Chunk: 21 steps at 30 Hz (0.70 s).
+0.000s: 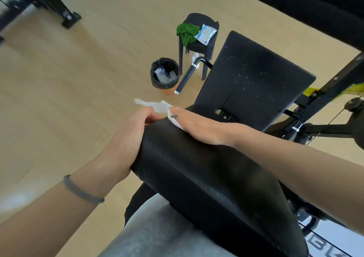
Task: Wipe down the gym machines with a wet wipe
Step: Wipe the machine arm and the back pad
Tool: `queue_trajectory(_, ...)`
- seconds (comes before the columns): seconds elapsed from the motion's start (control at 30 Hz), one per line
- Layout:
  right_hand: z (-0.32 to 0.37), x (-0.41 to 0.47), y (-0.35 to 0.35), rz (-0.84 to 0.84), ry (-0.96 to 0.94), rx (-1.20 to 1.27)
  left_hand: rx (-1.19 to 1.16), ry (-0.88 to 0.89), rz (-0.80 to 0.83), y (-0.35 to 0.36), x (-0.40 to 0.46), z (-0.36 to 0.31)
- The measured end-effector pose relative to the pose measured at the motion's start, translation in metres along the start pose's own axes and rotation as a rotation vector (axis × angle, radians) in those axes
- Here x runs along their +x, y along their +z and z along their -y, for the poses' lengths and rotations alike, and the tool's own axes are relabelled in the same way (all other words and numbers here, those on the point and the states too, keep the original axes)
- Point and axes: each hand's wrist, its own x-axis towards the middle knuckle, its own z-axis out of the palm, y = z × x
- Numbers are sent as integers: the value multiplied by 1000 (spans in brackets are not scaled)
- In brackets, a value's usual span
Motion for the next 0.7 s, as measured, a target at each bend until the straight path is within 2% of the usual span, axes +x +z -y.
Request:
queue_trajectory(0.07, -7, 11, -11, -36, 45, 102, 12, 18, -3, 0, 4, 3)
queue_trajectory(0.17, -40, 16, -22, -101, 258, 214, 5, 25, -15, -1, 8, 9)
queue_trajectory(0.23, -64, 10, -29, -301, 375, 120, 8, 12, -13, -1, 9, 7)
queue_trajectory(0.27, -63, 5, -28, -281, 422, 47, 6, -6, -19, -1, 8, 5)
queue_trajectory(0.3, -50, -1, -24, -250, 453, 165, 8, -12, -10, -1, 8, 5)
queue_trajectory(0.33, -40, 2, -19, -150, 380, 232, 0, -7, 7, -1, 5, 5)
queue_trajectory(0.4, -17, 8, -15, -67, 213, -24, 3, 15, 44, -3, 3, 10)
queue_trajectory(0.47, -4, 22, -17, -18, 118, -103, 15, -2, 44, -6, 17, 10)
queue_trajectory(0.53, -4, 39, -21, -21, 204, -97, 47, 16, 132, -18, 36, 20)
queue_trajectory(0.6, -15, 51, -27, -88, 306, -96, -13, 14, 105, -25, 72, 32)
queue_trajectory(0.7, -15, 47, -32, -140, 462, -44, 39, -49, 87, -9, 102, 24)
